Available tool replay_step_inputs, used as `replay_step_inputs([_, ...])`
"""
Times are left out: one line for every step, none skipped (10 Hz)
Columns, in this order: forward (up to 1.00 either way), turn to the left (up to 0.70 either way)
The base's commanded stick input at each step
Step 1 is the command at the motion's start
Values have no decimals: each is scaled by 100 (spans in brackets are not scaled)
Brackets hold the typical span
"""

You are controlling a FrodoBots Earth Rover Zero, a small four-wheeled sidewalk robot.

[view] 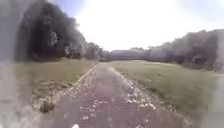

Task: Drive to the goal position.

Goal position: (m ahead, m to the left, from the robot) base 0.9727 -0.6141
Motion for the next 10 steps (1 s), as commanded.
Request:
replay_step_inputs([100, 1])
replay_step_inputs([100, 1])
replay_step_inputs([100, 1])
replay_step_inputs([100, 1])
replay_step_inputs([100, 1])
replay_step_inputs([100, 1])
replay_step_inputs([100, 1])
replay_step_inputs([100, 2])
replay_step_inputs([100, 2])
replay_step_inputs([100, 3])
